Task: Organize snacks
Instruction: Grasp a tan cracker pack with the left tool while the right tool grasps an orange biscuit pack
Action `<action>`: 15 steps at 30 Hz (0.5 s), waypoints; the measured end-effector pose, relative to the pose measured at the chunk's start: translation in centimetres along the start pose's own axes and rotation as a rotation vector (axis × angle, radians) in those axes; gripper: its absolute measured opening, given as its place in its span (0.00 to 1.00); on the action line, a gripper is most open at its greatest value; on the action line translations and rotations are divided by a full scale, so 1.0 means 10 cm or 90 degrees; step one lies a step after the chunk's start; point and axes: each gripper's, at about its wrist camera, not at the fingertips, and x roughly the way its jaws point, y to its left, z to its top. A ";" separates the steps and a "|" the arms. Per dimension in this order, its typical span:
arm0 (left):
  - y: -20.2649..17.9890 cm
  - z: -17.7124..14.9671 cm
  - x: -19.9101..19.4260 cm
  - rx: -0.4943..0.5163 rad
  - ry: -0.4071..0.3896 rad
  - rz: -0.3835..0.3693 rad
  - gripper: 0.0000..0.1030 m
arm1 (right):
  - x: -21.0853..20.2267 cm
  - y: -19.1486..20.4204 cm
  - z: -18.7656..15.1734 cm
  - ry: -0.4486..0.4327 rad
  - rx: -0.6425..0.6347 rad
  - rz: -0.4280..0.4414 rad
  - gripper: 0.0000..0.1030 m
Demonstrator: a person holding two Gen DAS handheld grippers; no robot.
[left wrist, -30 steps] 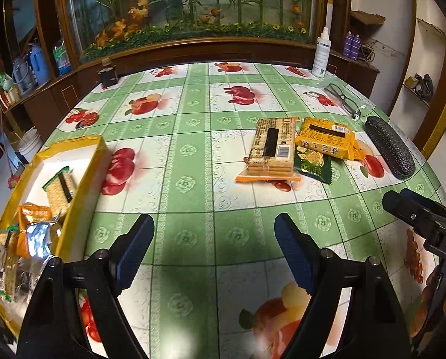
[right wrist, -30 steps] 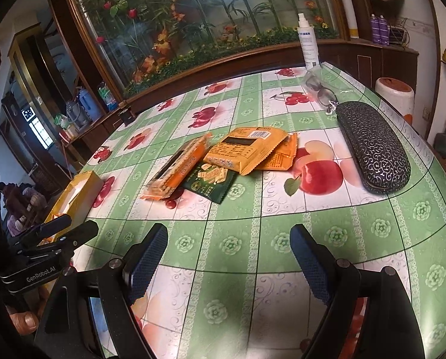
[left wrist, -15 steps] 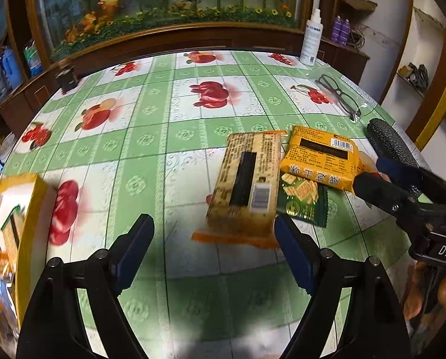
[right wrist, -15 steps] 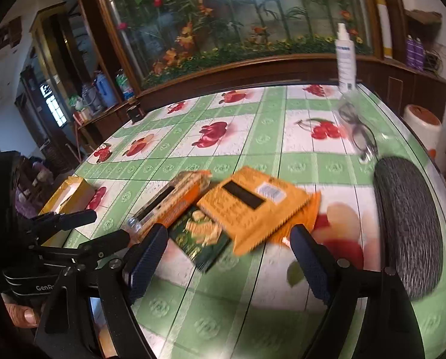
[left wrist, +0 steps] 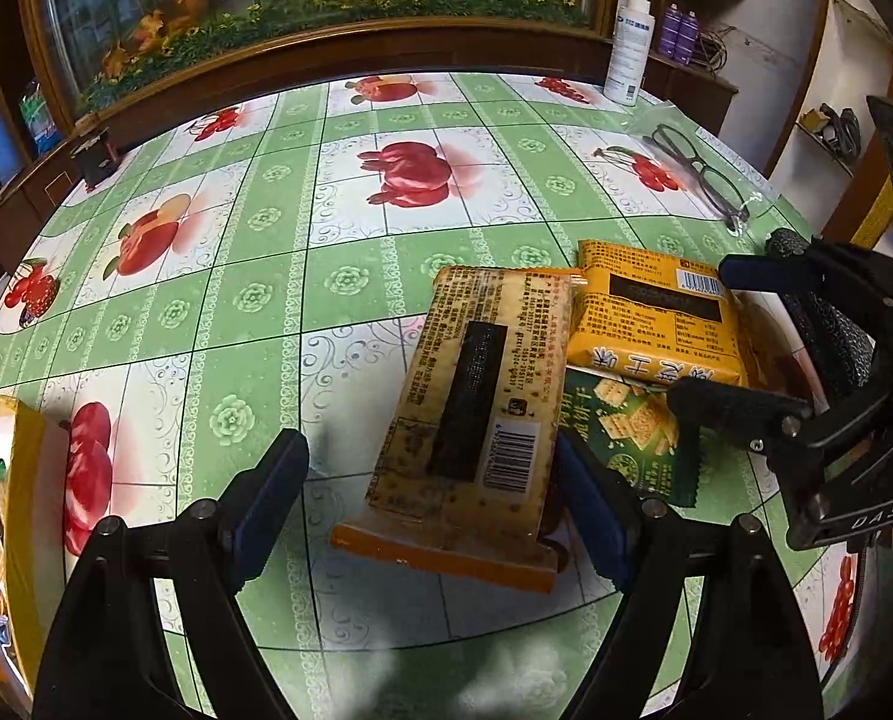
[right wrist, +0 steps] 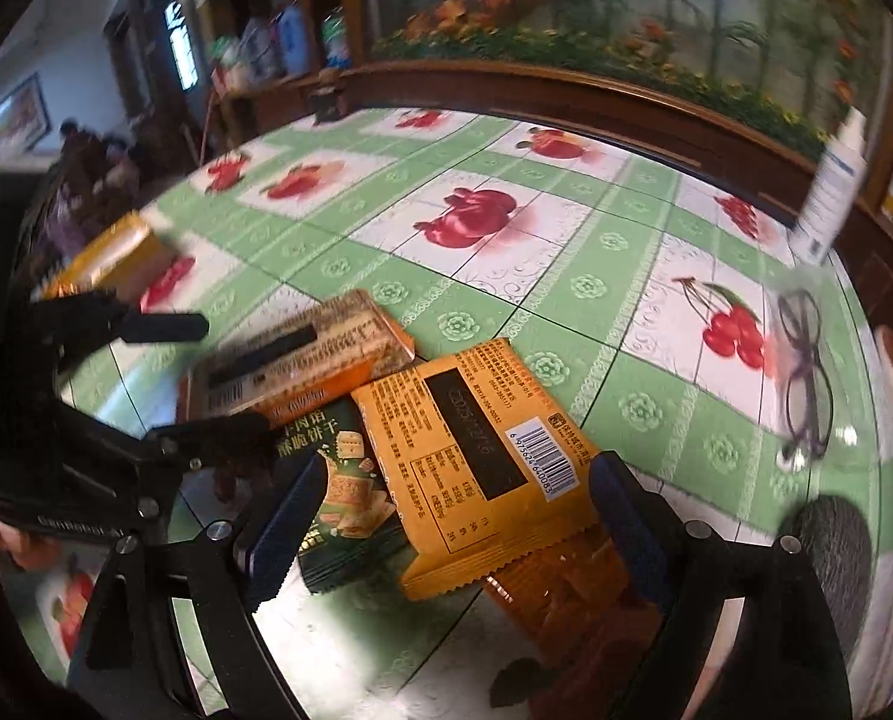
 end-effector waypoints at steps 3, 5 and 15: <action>0.04 0.04 0.05 0.000 0.005 -0.006 0.80 | 0.04 0.06 0.06 0.009 -0.053 -0.013 0.90; 0.06 0.07 0.10 0.000 0.007 -0.004 0.80 | 0.08 0.10 0.09 0.017 -0.085 -0.023 0.91; 0.21 0.18 0.28 -0.016 0.022 -0.021 0.83 | 0.44 -0.02 0.25 0.066 -0.075 0.044 0.96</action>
